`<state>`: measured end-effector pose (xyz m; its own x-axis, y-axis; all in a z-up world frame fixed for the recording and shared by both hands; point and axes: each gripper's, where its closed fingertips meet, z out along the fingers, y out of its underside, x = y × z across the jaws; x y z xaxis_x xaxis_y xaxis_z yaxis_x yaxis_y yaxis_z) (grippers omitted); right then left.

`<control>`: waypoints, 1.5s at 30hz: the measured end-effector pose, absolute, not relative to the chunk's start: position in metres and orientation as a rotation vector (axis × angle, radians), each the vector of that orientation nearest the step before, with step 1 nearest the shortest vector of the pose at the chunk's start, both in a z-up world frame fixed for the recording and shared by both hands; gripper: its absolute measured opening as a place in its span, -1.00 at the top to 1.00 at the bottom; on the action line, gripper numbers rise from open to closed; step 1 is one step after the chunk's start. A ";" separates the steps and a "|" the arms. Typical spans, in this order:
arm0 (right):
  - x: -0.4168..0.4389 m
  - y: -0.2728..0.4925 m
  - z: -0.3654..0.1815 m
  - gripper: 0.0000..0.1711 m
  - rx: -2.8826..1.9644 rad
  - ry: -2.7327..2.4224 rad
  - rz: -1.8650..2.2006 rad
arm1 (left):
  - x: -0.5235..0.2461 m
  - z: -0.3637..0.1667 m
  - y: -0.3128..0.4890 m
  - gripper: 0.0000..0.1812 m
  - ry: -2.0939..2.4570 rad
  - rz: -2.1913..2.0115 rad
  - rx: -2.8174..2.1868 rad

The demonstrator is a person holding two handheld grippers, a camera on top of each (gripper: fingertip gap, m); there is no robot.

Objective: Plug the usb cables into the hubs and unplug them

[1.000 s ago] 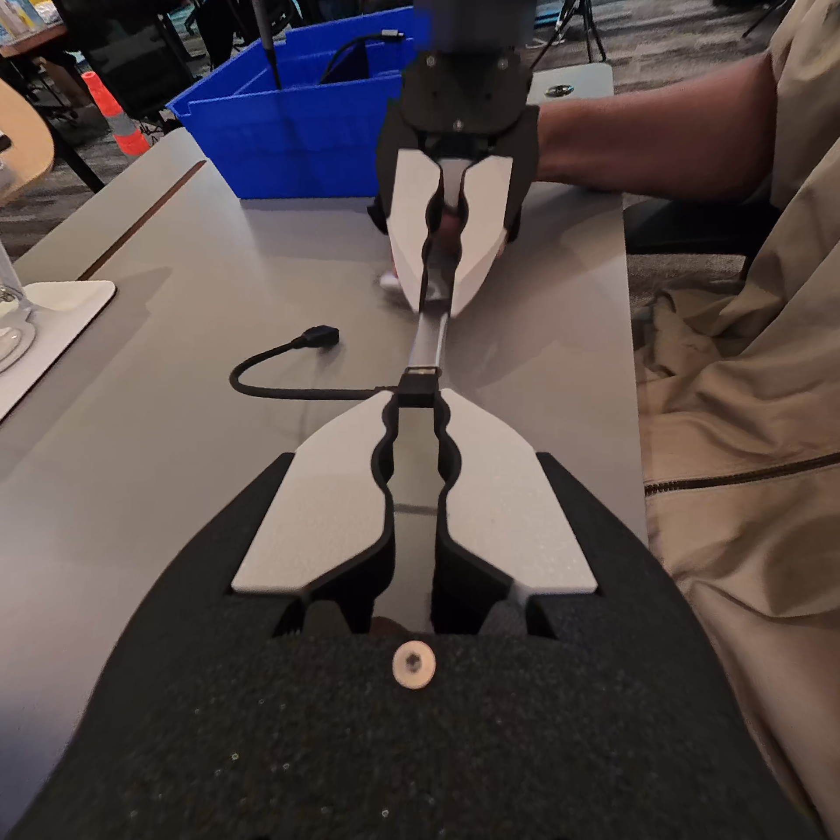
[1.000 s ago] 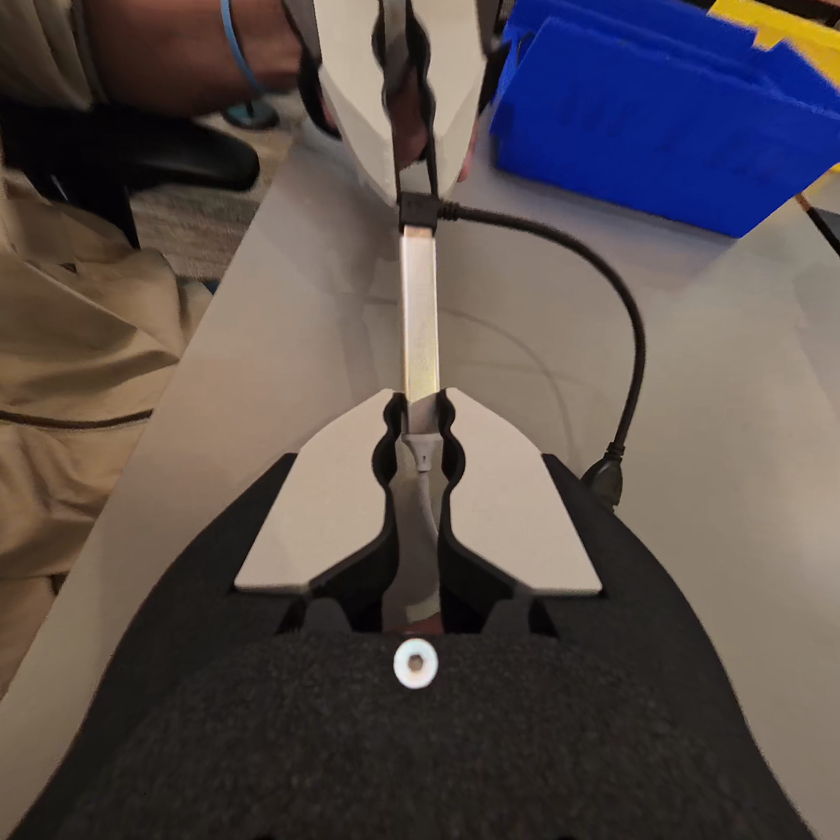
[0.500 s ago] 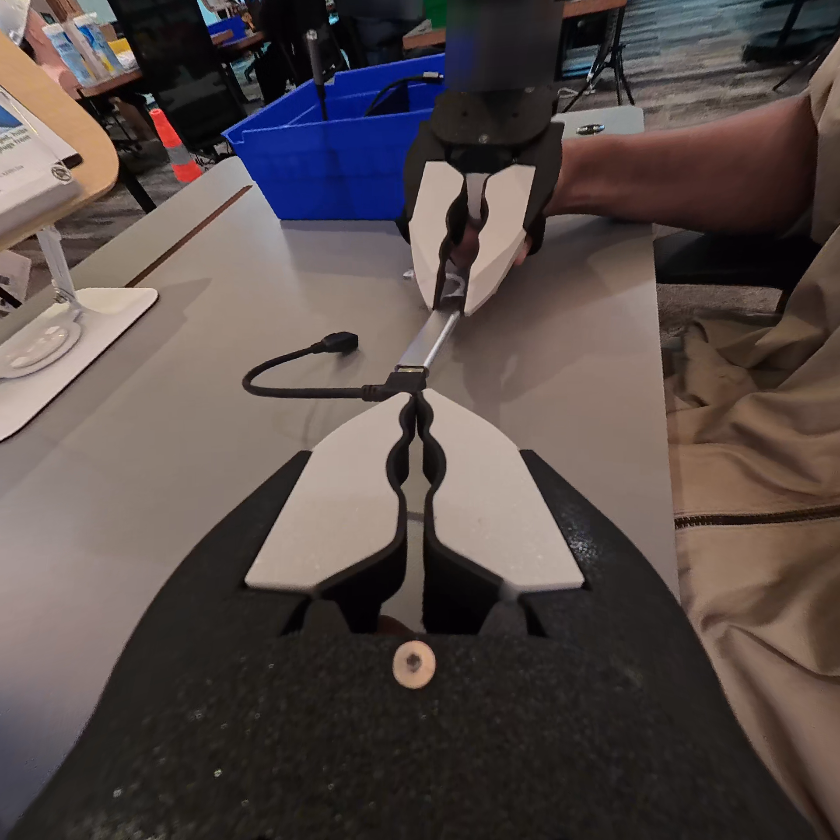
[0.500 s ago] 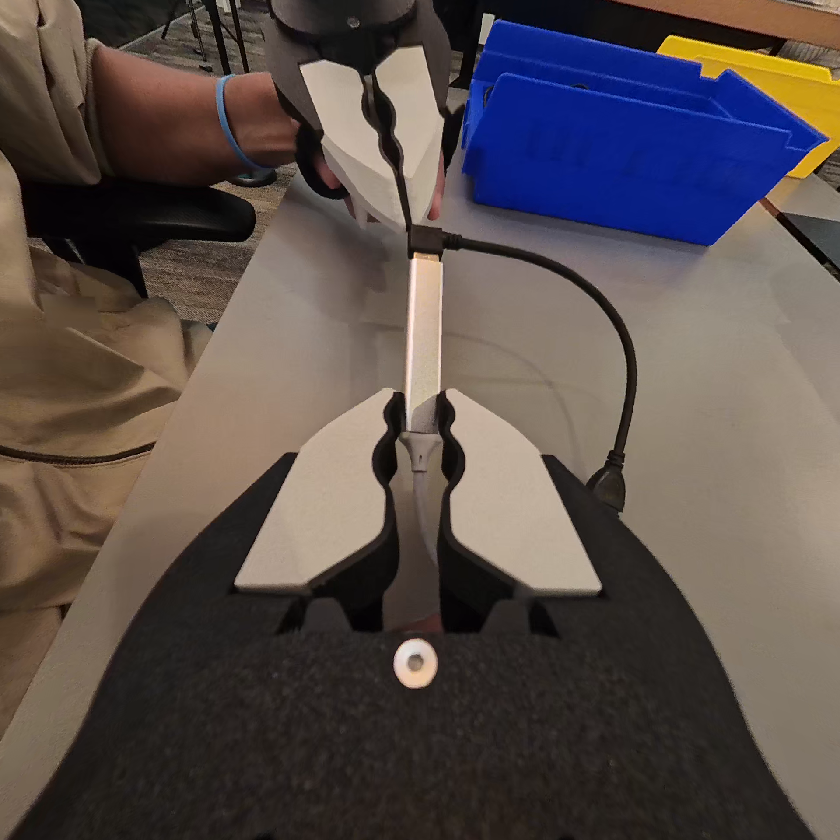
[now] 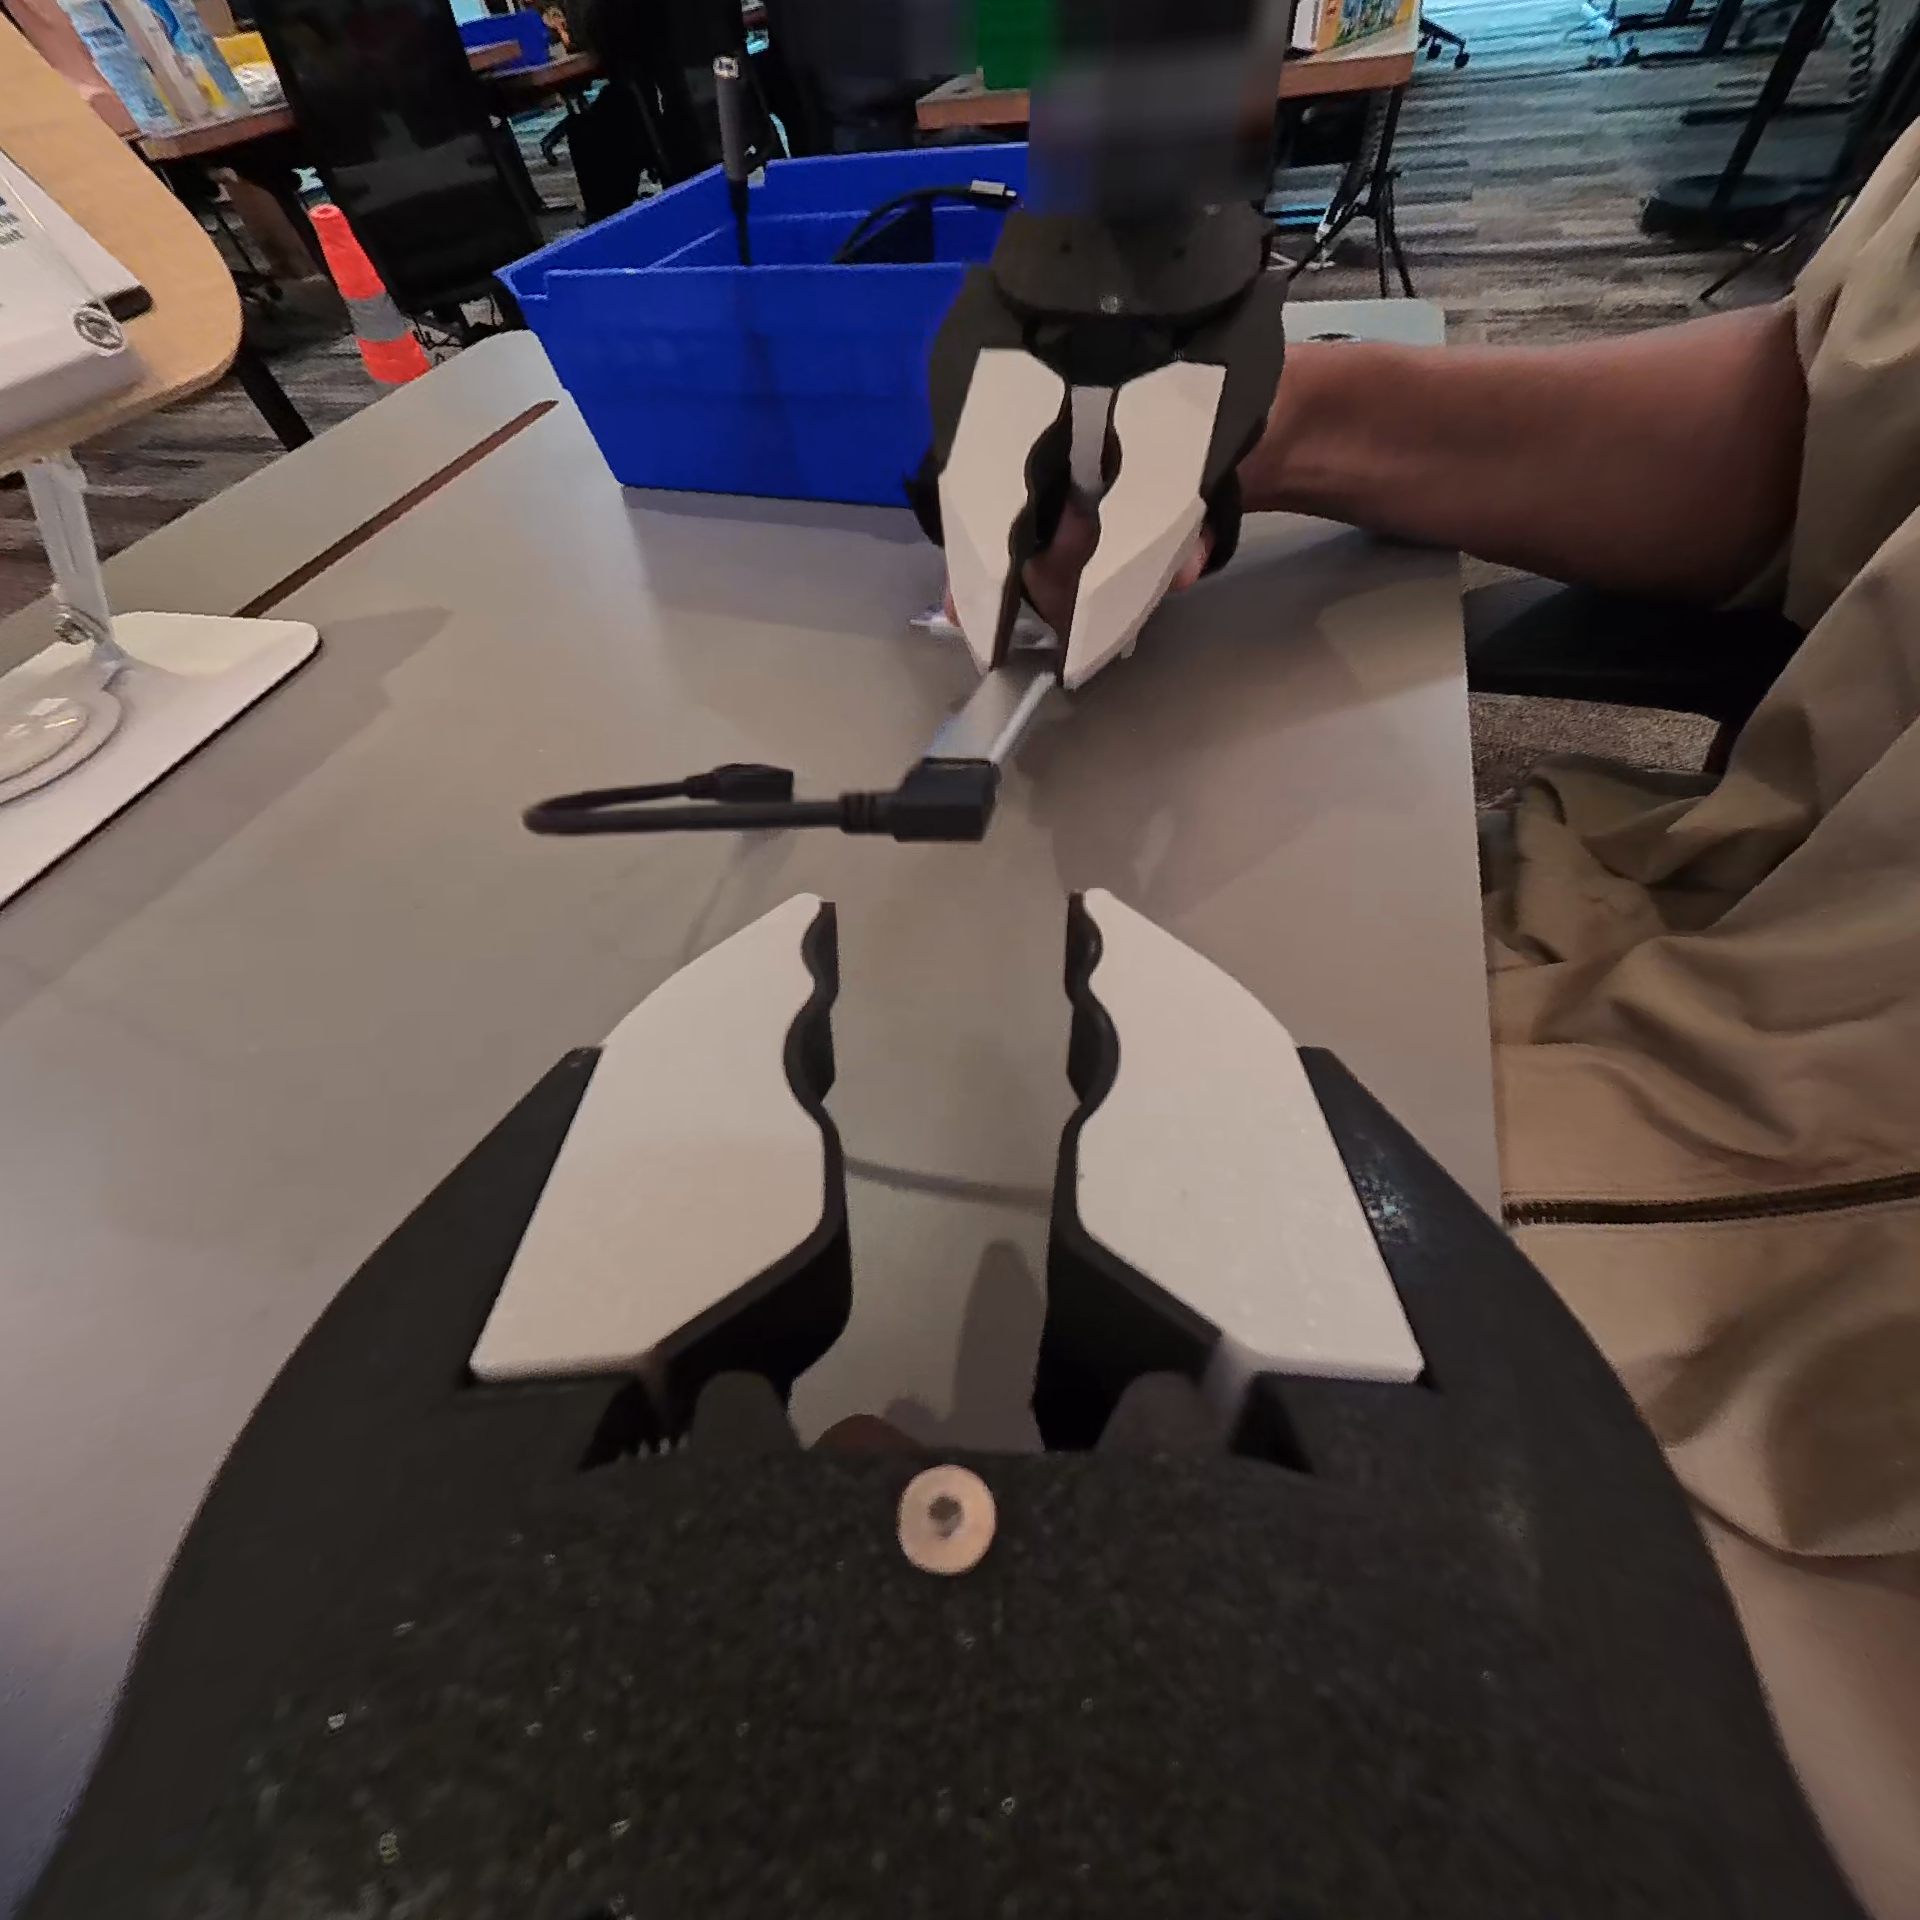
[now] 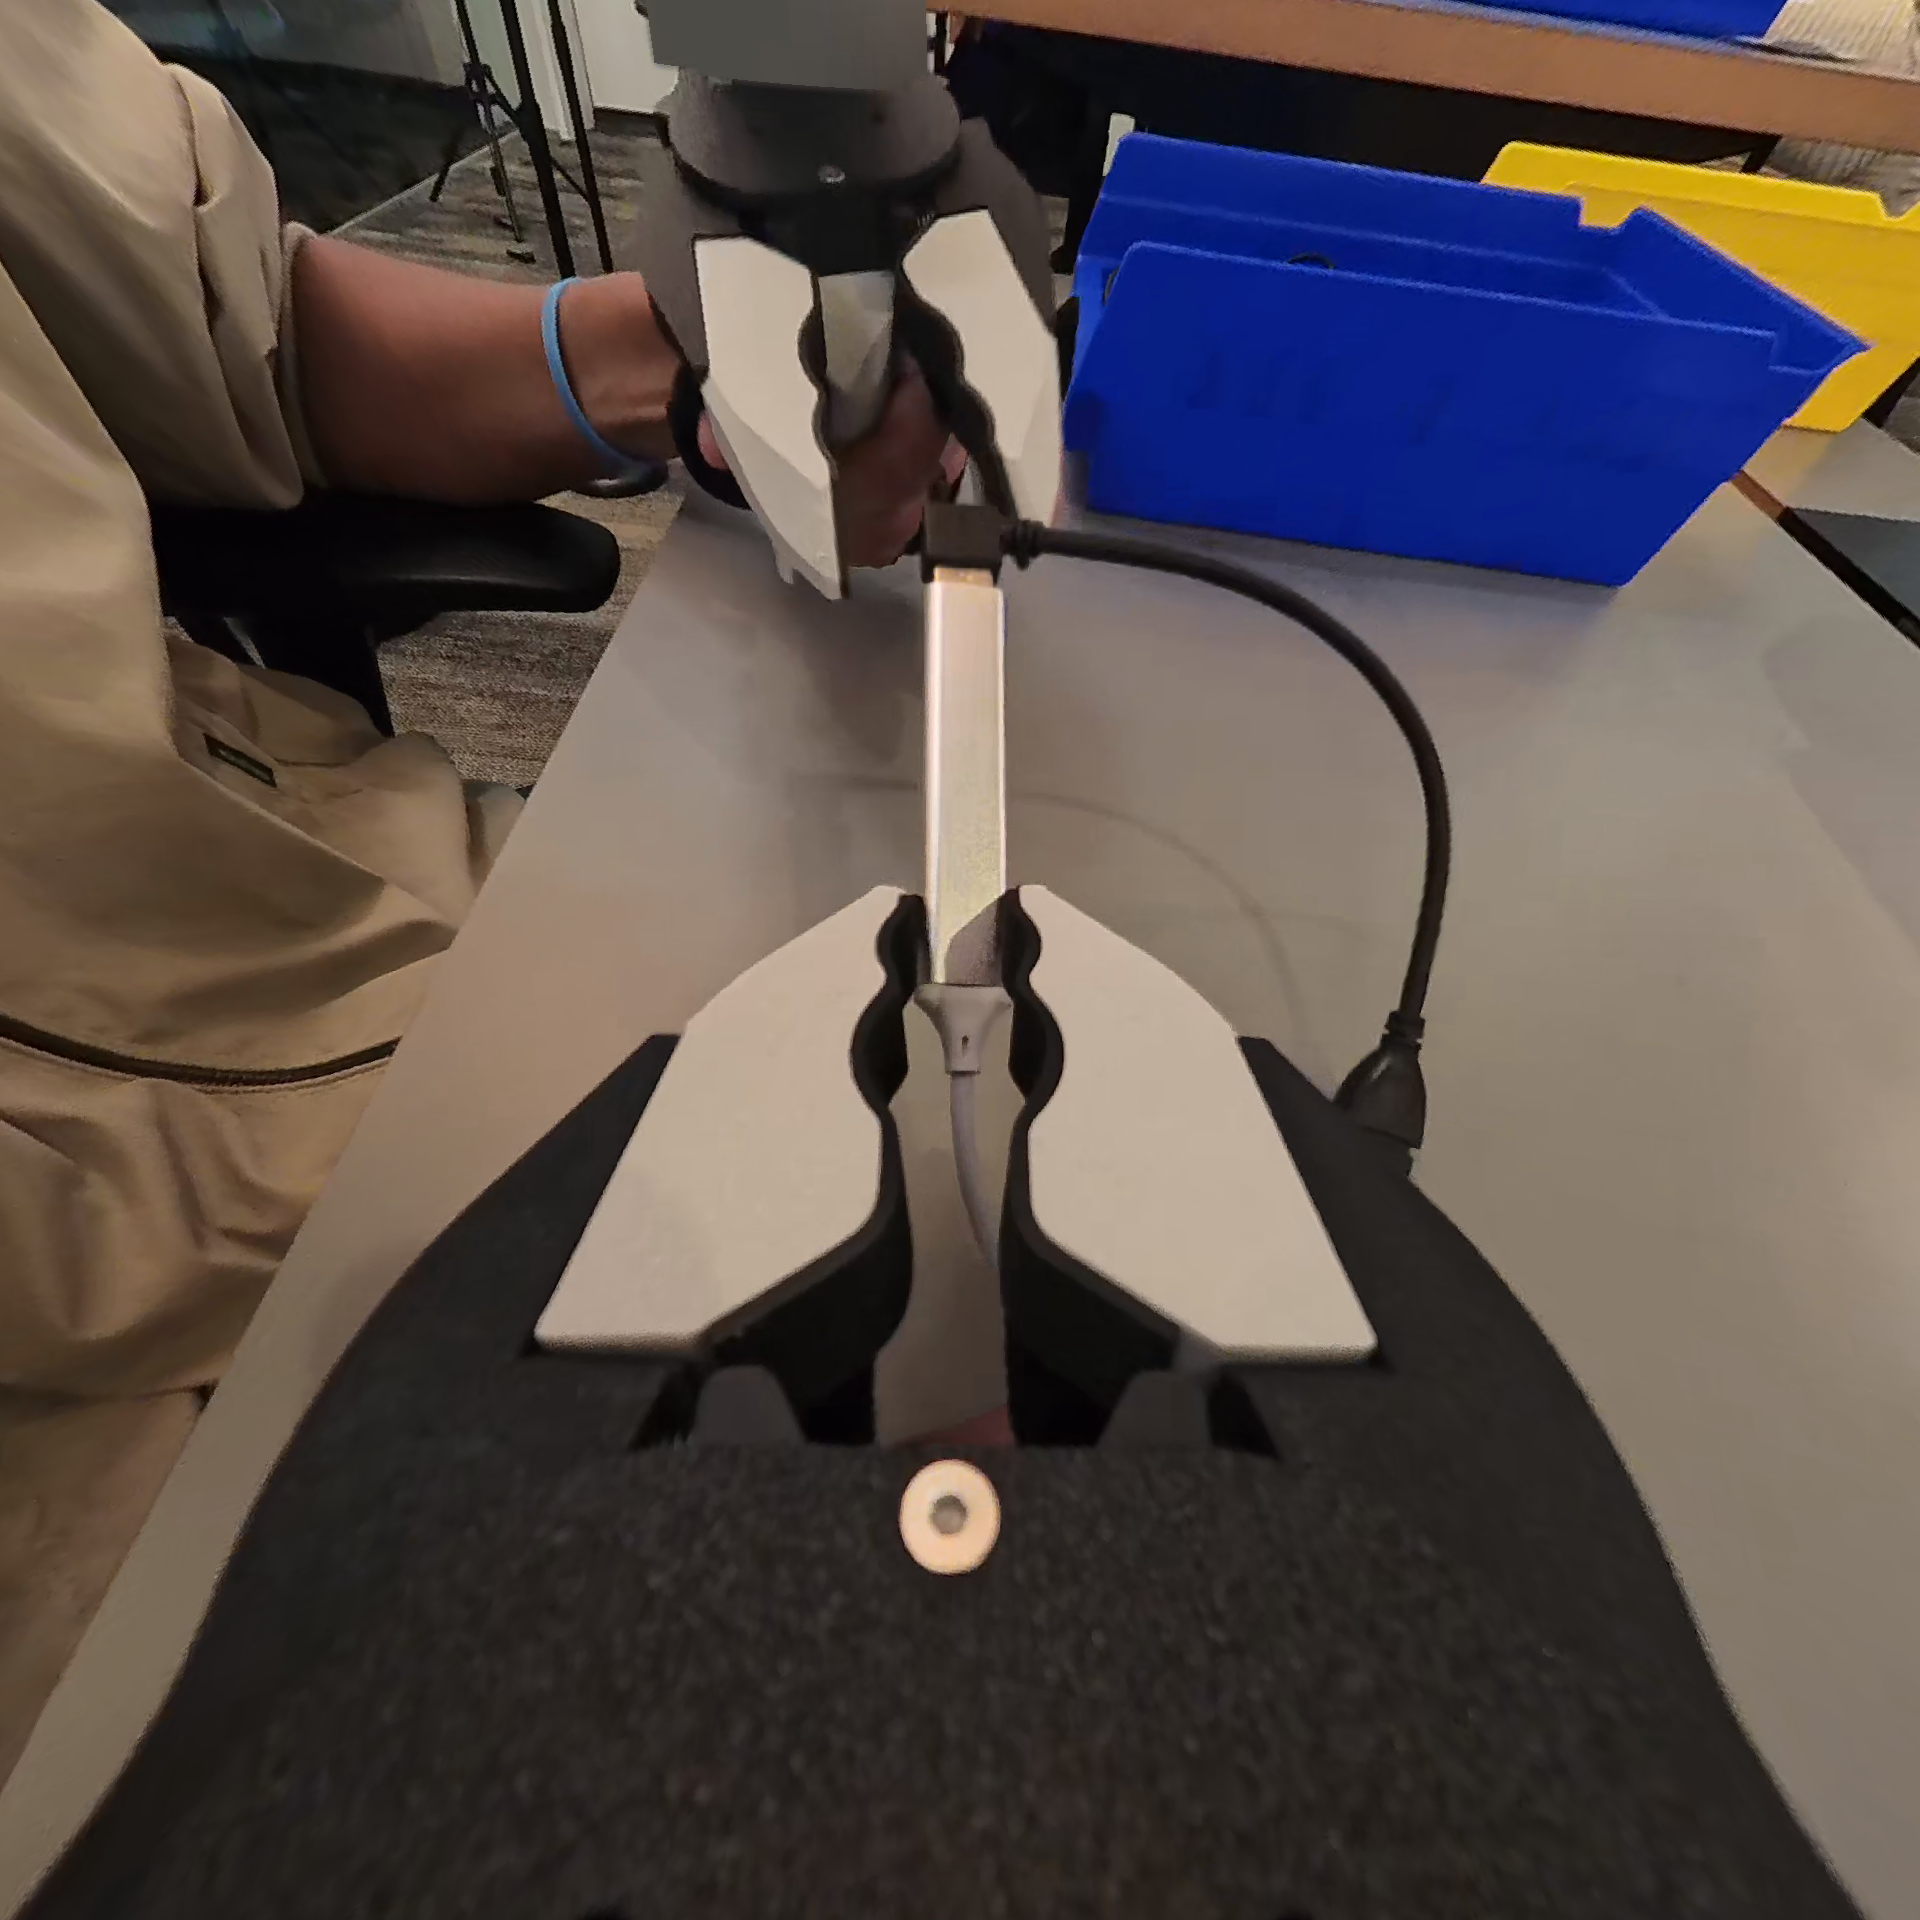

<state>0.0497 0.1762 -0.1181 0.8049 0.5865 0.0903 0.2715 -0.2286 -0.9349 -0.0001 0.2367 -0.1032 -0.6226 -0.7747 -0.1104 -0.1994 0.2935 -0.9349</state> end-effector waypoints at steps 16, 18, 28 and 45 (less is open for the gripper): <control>0.040 0.181 -0.131 0.82 -1.876 -0.735 0.264 | 0.000 -0.107 0.223 1.00 2.040 -1.384 -0.855; 0.044 0.181 -0.130 0.82 -1.876 -0.728 0.234 | 0.003 -0.109 0.227 1.00 2.021 -1.350 -0.879; 0.046 0.179 -0.135 0.82 -1.911 -0.721 0.271 | -0.001 -0.109 0.228 0.42 2.033 -1.113 -0.751; 0.034 0.173 -0.130 0.82 -1.886 -0.755 0.357 | -0.004 -0.116 0.220 0.81 2.103 -1.003 -0.586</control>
